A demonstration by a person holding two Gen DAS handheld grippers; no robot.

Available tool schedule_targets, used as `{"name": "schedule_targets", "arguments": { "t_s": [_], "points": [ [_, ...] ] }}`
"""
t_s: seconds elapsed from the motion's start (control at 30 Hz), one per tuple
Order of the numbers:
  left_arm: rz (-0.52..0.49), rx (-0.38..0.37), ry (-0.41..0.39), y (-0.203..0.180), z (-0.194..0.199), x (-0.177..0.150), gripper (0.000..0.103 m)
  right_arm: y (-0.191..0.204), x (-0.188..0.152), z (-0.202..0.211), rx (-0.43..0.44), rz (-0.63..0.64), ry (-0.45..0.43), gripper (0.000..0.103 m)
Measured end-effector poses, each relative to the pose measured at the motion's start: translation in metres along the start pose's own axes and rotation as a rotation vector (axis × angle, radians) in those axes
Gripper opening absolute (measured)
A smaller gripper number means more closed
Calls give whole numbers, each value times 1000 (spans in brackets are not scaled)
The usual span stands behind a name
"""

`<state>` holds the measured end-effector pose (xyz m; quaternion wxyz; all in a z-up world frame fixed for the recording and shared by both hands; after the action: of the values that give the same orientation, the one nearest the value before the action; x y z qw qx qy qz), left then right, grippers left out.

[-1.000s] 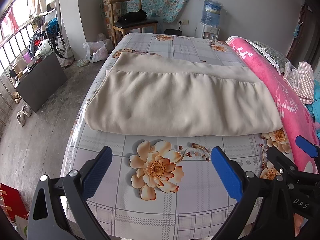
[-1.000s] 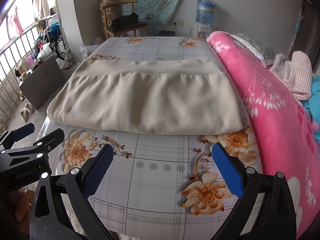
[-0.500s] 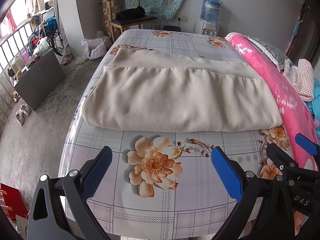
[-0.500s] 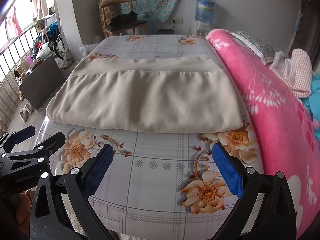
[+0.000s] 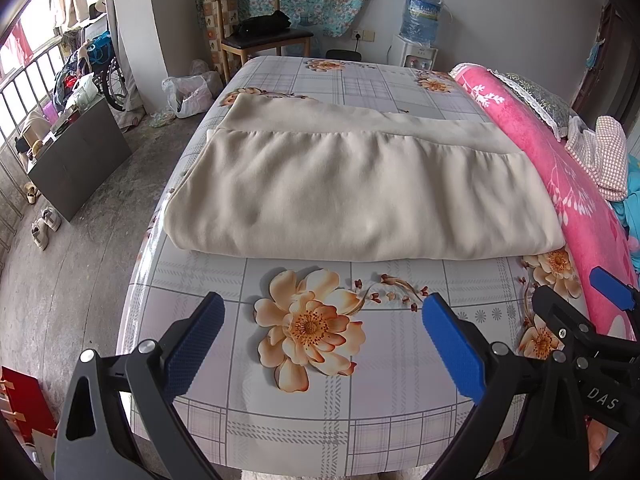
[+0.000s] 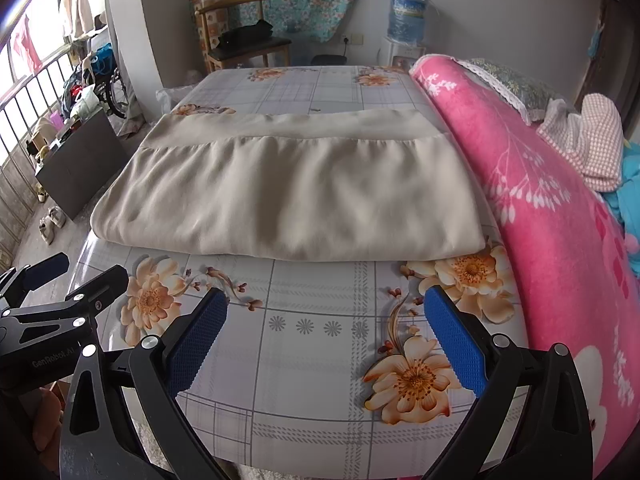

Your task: Fold large clothes

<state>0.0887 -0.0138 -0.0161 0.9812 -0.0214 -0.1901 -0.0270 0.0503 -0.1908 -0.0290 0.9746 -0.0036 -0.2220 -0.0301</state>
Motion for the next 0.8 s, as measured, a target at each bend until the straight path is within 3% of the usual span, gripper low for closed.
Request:
{"name": "schedule_targets", "arguments": {
  "t_s": [0.8],
  "points": [
    [0,0,0,-1,0,0,97,0,-1,-1,1,1,2,95]
  ]
}}
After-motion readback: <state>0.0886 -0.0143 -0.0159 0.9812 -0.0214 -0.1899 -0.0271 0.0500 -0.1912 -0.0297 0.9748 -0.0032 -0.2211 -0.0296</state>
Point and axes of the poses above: each gripper's, at about its wrist camera, not at the fingertips, and z roughly against the way its jaws point, y to its left, x to its top, the point moved 2 cm from there along -z, roughly the way its jaws point, and after that the axes turned 12 degrees about y, right-handed, at the moved point
